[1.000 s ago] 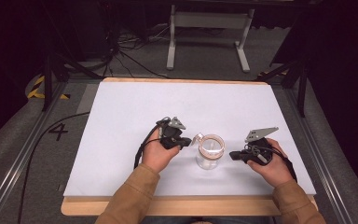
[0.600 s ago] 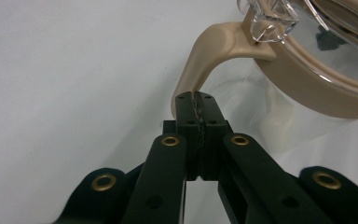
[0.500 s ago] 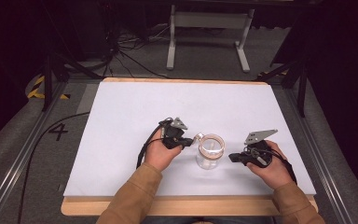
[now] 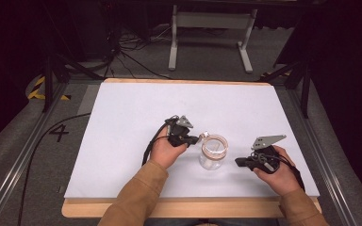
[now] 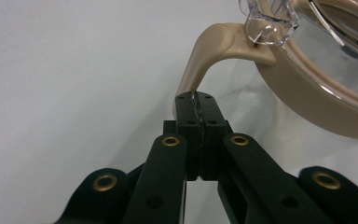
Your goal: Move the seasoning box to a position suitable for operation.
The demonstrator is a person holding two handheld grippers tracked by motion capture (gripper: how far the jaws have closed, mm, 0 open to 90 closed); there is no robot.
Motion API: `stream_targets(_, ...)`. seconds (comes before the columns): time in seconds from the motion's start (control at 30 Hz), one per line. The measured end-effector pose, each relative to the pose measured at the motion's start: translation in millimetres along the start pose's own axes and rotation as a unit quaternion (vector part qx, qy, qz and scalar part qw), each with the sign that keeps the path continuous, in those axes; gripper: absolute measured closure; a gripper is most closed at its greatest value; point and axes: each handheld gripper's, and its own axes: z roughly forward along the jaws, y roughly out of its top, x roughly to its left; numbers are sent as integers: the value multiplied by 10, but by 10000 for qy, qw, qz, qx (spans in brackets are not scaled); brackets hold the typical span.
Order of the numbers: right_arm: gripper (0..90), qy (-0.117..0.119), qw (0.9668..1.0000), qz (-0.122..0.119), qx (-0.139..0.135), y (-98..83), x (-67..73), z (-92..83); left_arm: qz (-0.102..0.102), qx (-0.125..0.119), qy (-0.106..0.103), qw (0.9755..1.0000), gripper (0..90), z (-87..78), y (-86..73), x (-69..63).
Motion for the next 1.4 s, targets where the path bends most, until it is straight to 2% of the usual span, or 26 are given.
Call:
stream_targets(0.27,900,-160,9997,195,-33,-156,-9,-129,5,-106,-126,9999,899,137,99,50)
stream_targets(0.47,900,-227,9994,237,-76,-174,-14,-154,-61,-24,-192,9998,898,118,101,63)
stream_targets(0.6,900,-214,9995,178,-126,-120,-15,-116,-118,-3,-96,9999,896,-38,73,50)
stream_targets(0.7,900,-229,9995,152,-146,-46,-20,-61,-171,0,-33,9998,887,-221,35,31)
stream_targets(0.73,900,-229,9995,152,-146,-46,-20,-61,-171,0,-33,9998,885,-221,35,31)
stream_targets(0.77,900,-226,9996,99,-152,4,-24,-18,-222,-35,2,9997,881,-308,9,21)
stream_targets(0.87,900,-126,9998,55,-168,70,-27,57,-304,-57,78,9995,882,-453,-44,2)
stream_targets(0.9,900,-126,9998,55,-168,70,-27,57,-304,-57,78,9995,882,-453,-44,2)
stream_targets(0.97,900,-101,9999,-33,-109,145,-29,158,-372,-92,156,9991,882,-569,-109,-11)
stream_targets(1.1,900,-261,9996,-134,8,206,-64,288,-434,-41,242,9988,880,-666,-198,-10)
stream_targets(1.23,900,-239,9996,-140,69,234,-88,374,-496,-66,334,9982,877,-729,-260,2)
stream_targets(1.4,900,-279,9993,-226,128,258,-87,396,-557,-63,330,9979,875,-746,-286,5)
